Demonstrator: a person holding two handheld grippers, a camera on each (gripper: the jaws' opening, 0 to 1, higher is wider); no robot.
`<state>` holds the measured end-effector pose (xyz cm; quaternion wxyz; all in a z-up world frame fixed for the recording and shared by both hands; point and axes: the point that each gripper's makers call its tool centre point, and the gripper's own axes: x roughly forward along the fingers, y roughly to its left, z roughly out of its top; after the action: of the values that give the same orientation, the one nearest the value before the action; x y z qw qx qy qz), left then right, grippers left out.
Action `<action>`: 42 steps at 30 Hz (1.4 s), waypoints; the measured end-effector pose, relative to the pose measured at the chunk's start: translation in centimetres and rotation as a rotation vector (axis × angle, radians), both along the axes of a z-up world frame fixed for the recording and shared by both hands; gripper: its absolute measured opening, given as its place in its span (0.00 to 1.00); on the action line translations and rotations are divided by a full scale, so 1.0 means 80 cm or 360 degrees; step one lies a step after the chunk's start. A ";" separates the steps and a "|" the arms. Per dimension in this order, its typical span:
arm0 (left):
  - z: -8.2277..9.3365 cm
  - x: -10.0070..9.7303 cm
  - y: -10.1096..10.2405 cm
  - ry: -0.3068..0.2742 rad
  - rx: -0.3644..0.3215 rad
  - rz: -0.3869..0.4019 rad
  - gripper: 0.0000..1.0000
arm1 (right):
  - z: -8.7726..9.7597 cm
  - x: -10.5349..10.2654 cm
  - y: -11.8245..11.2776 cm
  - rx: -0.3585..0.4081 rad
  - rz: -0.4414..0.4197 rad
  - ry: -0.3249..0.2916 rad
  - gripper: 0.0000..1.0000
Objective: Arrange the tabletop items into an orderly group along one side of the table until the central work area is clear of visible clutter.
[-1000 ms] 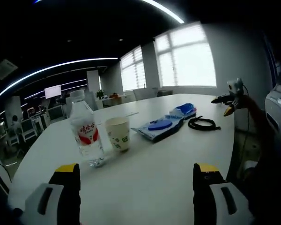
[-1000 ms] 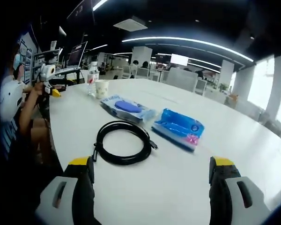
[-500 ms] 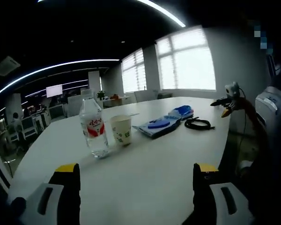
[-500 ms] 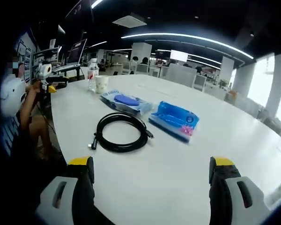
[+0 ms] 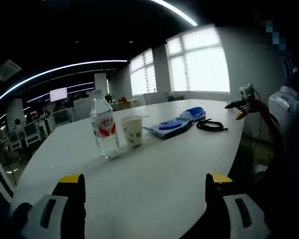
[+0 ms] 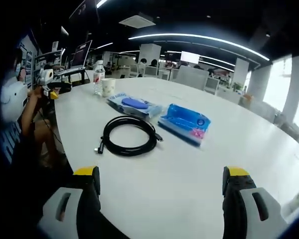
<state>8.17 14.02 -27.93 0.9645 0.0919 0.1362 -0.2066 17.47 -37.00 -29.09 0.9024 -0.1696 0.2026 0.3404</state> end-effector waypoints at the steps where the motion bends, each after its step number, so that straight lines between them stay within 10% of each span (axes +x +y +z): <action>1: 0.000 -0.001 0.000 0.0002 0.0005 -0.0004 1.00 | 0.000 -0.001 0.000 0.0000 0.0002 0.0002 1.00; 42: -0.008 -0.010 -0.004 -0.0003 0.0045 -0.0102 1.00 | -0.009 -0.008 0.001 -0.0010 0.0019 0.0035 1.00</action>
<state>7.35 13.68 -28.56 0.9562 0.1100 0.1350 -0.2352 16.79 -36.94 -29.81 0.8975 -0.1700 0.2124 0.3470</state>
